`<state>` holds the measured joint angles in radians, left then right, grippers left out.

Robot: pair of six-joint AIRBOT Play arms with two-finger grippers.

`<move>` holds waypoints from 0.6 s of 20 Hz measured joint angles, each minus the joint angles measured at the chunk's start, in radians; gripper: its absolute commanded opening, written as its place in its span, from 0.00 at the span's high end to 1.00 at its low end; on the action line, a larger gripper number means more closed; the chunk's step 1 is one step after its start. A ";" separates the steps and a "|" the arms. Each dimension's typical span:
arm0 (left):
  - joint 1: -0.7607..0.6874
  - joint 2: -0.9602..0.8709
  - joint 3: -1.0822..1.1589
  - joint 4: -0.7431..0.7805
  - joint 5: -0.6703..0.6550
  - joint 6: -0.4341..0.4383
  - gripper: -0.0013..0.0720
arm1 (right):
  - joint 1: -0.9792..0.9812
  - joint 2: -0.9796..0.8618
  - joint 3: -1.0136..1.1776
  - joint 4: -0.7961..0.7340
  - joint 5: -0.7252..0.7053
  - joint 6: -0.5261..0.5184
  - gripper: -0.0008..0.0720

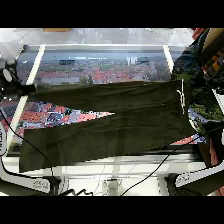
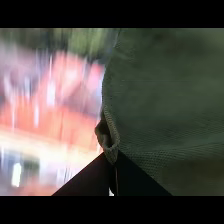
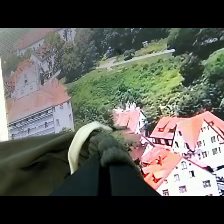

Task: Fold the clothes and pants, and hang the long-sleeved shirts on hangers.

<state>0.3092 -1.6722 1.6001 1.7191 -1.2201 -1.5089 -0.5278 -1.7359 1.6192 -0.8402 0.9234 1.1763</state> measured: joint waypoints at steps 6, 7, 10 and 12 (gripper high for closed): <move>0.063 -0.056 -0.024 0.023 -0.158 0.013 0.96 | 0.000 0.000 0.000 -0.004 0.001 0.001 0.94; 0.066 -0.059 -0.025 0.026 -0.150 0.013 0.96 | 0.000 0.000 0.000 -0.004 0.001 0.002 0.94; 0.064 -0.064 -0.026 0.029 -0.098 0.013 0.96 | 0.005 0.000 0.000 -0.005 0.000 0.002 0.94; 0.062 -0.064 -0.027 0.033 -0.060 0.013 0.96 | 0.011 0.000 0.000 -0.006 -0.004 0.002 0.94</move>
<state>0.3714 -1.7367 1.5730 1.7519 -1.2800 -1.4963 -0.5163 -1.7359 1.6192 -0.8463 0.9192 1.1782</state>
